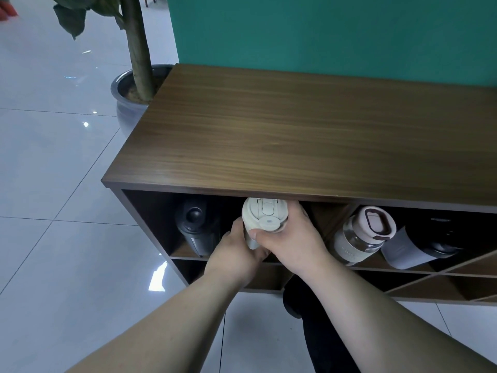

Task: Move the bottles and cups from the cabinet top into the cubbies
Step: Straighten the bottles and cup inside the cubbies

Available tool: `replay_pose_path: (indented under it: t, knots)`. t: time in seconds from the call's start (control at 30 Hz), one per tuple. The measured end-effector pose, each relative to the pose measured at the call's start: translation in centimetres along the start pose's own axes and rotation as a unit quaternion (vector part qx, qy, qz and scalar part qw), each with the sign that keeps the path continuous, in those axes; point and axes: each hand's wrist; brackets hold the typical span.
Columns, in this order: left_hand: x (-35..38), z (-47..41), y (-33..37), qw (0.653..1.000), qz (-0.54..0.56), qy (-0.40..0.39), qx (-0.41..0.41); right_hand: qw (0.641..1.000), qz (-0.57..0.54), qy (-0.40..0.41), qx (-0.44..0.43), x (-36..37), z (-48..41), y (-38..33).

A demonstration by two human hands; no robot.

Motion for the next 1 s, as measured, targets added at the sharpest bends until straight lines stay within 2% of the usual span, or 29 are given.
replay_pose_path:
  t: [0.1,0.23,0.33,0.4,0.47,0.5,0.6,0.7,1.0]
  knots:
    - [-0.4,0.2,0.0,0.999,-0.016,-0.01,-0.026,0.999,0.048,0.021,-0.014,-0.6,1.2,-0.6]
    - [-2.1,0.9,-1.4,0.991,-0.085,-0.084,-0.051,0.974,0.173,0.087,-0.119,-1.2,4.7,-2.3]
    - [-4.3,1.4,-2.5,0.982,-0.126,-0.121,-0.066,0.956,0.183,0.063,-0.221,-0.4,7.0,-3.8]
    - [-5.8,1.4,-3.6,0.983,-0.117,-0.11,-0.086,0.954,0.159,0.004,-0.254,0.7,7.7,-5.0]
    - [-7.2,1.7,-4.8,0.99,-0.073,-0.075,-0.093,0.96,0.125,-0.056,-0.246,2.2,7.3,-6.1]
    - [-7.7,1.6,-5.6,0.993,-0.052,-0.037,-0.099,0.964,0.112,-0.061,-0.233,2.9,6.9,-6.5]
    - [-8.6,1.6,-6.8,0.989,-0.026,0.024,-0.145,0.981,0.078,-0.052,-0.172,5.1,4.8,-7.4]
    - [-9.1,1.2,-7.6,0.989,-0.003,0.063,-0.131,0.99,0.054,-0.032,-0.124,6.8,2.9,-8.0]
    - [-10.1,-1.7,-8.8,0.997,0.056,0.046,-0.034,0.997,-0.008,-0.035,-0.074,9.1,0.0,-7.3]
Point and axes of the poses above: each hand's wrist, its own z-axis away from the middle knuckle, its own x-axis out of the palm, y = z × x, and after that the axes turned 13 degrees about z, right-handed
